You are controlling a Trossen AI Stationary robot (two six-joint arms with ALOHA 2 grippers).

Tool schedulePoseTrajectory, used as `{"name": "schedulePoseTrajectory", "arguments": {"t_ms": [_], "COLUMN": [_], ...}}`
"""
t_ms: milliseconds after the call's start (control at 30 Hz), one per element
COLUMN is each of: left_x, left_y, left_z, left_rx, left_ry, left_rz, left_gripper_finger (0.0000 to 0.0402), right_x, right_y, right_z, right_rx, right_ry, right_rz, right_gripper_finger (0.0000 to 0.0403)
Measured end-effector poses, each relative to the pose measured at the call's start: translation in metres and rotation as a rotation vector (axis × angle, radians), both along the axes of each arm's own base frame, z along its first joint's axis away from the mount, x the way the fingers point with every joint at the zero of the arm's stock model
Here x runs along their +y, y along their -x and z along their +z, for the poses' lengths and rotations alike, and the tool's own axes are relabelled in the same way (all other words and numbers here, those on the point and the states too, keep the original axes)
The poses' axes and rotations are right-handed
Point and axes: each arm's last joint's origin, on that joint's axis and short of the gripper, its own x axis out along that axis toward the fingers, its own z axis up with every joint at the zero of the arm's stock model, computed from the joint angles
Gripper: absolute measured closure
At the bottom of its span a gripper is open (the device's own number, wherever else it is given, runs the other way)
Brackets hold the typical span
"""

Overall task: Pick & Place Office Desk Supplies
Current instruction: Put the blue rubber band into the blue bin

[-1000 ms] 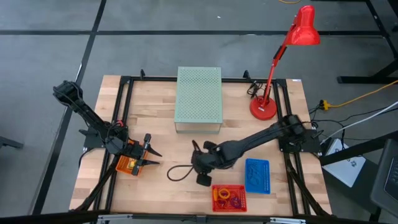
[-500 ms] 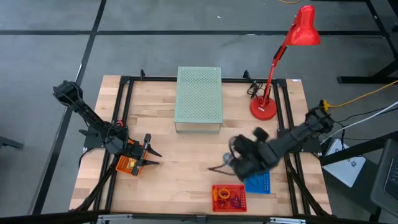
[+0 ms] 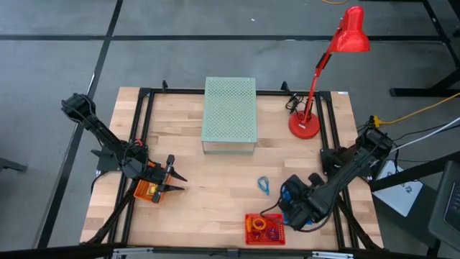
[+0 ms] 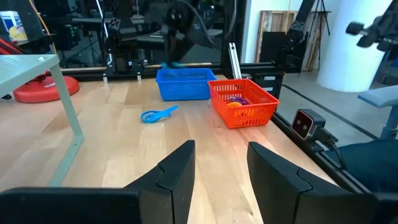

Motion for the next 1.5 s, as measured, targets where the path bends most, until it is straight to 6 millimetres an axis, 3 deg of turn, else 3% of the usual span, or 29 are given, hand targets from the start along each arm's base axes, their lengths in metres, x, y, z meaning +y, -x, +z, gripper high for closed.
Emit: {"name": "schedulePoseTrajectory", "arguments": {"t_ms": [167, 333, 667, 833, 967, 1167, 1300, 1500], "left_x": [0.0, 0.0, 0.0, 0.0, 0.0, 0.0, 0.0, 0.0], "left_y": [0.0, 0.0, 0.0, 0.0, 0.0, 0.0, 0.0, 0.0], "left_z": [0.0, 0.0, 0.0, 0.0, 0.0, 0.0, -0.001, -0.001], "left_rx": [0.0, 0.0, 0.004, 0.004, 0.004, 0.005, 0.006, 0.014], "left_ry": [0.0, 0.0, 0.006, 0.005, 0.005, 0.004, 0.008, 0.018], "left_rz": [0.0, 0.005, 0.006, 0.007, 0.008, 0.008, 0.008, 0.009], "left_gripper_finger": [0.0258, 0.0258, 0.0258, 0.0258, 0.0258, 0.0258, 0.0258, 0.0258], "right_x": [0.004, -0.002, -0.002, 0.0, -0.002, -0.022, -0.041, -0.06], "right_y": [-0.004, -0.002, -0.004, -0.01, -0.024, -0.061, -0.083, -0.099], "right_z": [-0.025, -0.027, -0.009, 0.017, 0.035, 0.034, 0.024, -0.013], "right_rx": [-0.075, -0.03, 0.032, -0.053, -0.156, -0.249, -0.221, -0.106], "right_ry": [-0.093, -0.065, -0.08, 0.005, 0.051, 0.026, 0.032, -0.052], "right_rz": [0.02, 0.023, 0.031, 0.063, 0.109, 0.171, 0.222, 0.244], "right_gripper_finger": [0.0403, 0.0387, 0.0245, 0.0205, 0.0199, 0.021, 0.0223, 0.0235]}}
